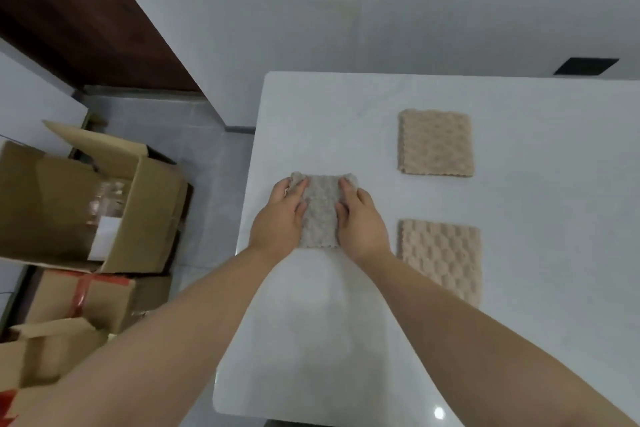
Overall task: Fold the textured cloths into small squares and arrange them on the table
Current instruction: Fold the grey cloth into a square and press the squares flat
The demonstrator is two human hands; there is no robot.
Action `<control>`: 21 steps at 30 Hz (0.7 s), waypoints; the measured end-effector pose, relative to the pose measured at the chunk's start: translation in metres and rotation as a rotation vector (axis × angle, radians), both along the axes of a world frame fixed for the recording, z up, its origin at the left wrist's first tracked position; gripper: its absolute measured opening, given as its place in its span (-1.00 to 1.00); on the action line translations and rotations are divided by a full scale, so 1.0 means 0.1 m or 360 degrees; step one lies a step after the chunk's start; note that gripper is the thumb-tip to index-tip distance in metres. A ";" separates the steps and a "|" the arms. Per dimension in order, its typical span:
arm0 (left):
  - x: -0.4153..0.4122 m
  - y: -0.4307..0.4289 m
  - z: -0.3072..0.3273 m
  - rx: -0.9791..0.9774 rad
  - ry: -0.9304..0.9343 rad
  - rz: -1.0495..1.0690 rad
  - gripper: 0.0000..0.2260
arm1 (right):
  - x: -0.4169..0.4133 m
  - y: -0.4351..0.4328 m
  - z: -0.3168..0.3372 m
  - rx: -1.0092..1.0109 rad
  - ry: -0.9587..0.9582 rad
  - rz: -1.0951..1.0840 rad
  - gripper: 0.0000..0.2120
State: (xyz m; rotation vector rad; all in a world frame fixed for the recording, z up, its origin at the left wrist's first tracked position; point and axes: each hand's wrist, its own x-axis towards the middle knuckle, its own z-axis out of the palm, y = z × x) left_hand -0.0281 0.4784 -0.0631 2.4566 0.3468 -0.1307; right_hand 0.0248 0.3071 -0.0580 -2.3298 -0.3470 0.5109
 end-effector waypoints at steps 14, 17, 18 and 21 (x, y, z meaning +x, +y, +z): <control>0.16 0.31 -0.22 0.0518 0.0137 -0.0101 -0.59 | 0.01 0.37 -0.19 -0.0737 -0.0211 0.0024 -0.45; 0.17 0.40 -0.19 0.0665 -0.0066 -0.0288 -0.55 | 0.05 0.29 -0.17 -0.0812 -0.0613 0.0041 -0.48; 0.17 0.43 -0.20 0.0692 -0.0136 -0.0402 -0.53 | 0.07 0.27 -0.18 -0.0789 -0.0678 0.0130 -0.48; 0.21 0.46 -0.27 0.0733 -0.0179 -0.0650 -0.46 | 0.12 0.28 -0.23 -0.0710 -0.0697 0.0486 -0.45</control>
